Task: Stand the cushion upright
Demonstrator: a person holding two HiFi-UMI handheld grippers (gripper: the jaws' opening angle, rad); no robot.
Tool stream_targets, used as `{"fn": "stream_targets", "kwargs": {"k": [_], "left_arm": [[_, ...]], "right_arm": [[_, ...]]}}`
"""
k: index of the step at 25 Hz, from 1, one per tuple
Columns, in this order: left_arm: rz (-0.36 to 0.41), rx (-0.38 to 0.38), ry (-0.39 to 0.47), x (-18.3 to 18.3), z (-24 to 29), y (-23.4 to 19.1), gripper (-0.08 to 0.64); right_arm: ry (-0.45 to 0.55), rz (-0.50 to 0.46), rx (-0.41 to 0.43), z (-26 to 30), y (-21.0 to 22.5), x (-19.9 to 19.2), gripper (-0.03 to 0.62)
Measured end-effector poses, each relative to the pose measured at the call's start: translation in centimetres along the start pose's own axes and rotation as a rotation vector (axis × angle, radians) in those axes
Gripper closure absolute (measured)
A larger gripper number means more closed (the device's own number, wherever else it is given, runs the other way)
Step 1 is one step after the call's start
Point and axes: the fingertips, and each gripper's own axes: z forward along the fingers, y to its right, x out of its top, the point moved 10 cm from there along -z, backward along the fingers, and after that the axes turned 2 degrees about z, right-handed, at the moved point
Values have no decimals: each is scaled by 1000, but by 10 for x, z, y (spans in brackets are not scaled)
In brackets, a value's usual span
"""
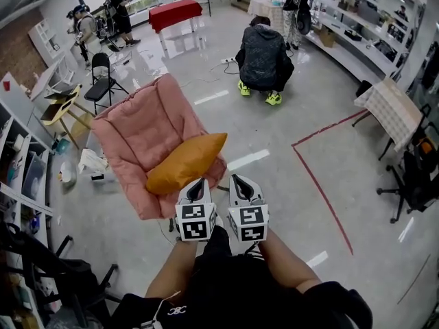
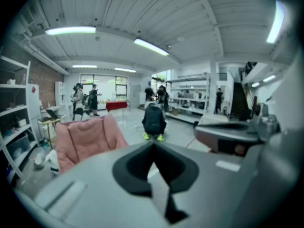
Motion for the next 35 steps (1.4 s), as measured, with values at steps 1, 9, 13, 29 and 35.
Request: {"fn": "stream_targets", "kwargs": {"k": [1, 9, 13, 29, 35], "left_arm": [[-5, -4, 4, 2, 5, -1, 563], [-19, -7, 15, 19, 47, -26, 563], [-28, 1, 23, 36, 71, -48, 563], [-3, -83, 25, 97, 180, -104, 563], [-18, -104, 7, 102, 212, -129, 563]], "right_arm": [[-2, -6, -5, 3, 3, 1, 595], [-8, -31, 0, 51, 15, 17, 595], [1, -35, 10, 83, 17, 30, 595], [12, -16, -62, 191, 48, 71, 595], [-15, -23, -68, 231, 47, 77, 595]]}}
